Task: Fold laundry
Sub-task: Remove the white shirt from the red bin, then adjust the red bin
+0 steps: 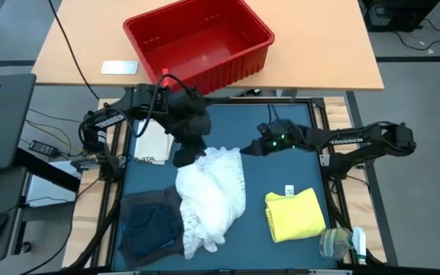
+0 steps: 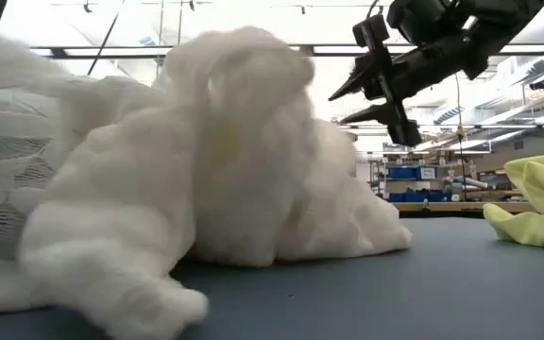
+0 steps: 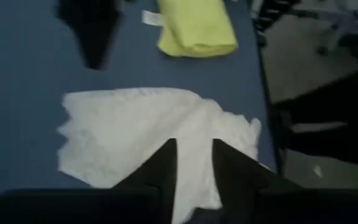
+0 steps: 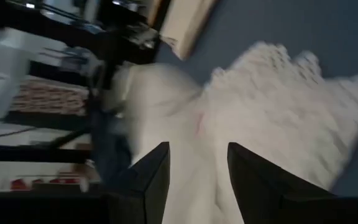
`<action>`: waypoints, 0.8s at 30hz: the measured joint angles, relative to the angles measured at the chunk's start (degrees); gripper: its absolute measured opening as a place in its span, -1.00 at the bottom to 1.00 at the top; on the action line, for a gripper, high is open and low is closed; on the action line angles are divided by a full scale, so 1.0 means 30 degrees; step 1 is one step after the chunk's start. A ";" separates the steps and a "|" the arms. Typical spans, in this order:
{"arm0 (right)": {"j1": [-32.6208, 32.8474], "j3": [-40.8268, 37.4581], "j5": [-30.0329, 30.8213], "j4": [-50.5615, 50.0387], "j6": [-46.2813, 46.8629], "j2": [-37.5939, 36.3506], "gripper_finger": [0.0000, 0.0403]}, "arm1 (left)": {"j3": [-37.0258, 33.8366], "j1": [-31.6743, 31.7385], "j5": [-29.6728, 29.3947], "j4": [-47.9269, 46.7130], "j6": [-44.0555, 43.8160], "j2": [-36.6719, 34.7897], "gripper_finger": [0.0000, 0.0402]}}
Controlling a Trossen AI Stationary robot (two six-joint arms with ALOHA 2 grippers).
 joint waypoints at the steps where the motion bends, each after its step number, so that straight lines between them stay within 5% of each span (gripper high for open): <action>1: 0.0485 0.0000 0.0568 -0.0362 0.0101 0.0000 -0.17 | 0.0000 0.0074 -0.0270 0.0197 -0.0017 0.0007 -0.40; 9: 0.3689 0.0000 0.4012 -0.1352 0.0096 0.0000 -0.17 | 0.0007 0.2320 -0.6195 -0.0007 -0.1940 0.0000 0.07; 16: 0.3454 0.0000 0.4672 -0.1388 -0.1991 0.0000 -0.17 | 0.0007 0.7369 -0.4206 -0.0356 -0.1080 0.0793 -0.01; 24: -0.1489 0.0000 0.3462 -0.1340 -0.6852 0.0000 -0.17 | -0.0035 1.1404 -0.4223 0.0158 0.0835 0.3988 -0.10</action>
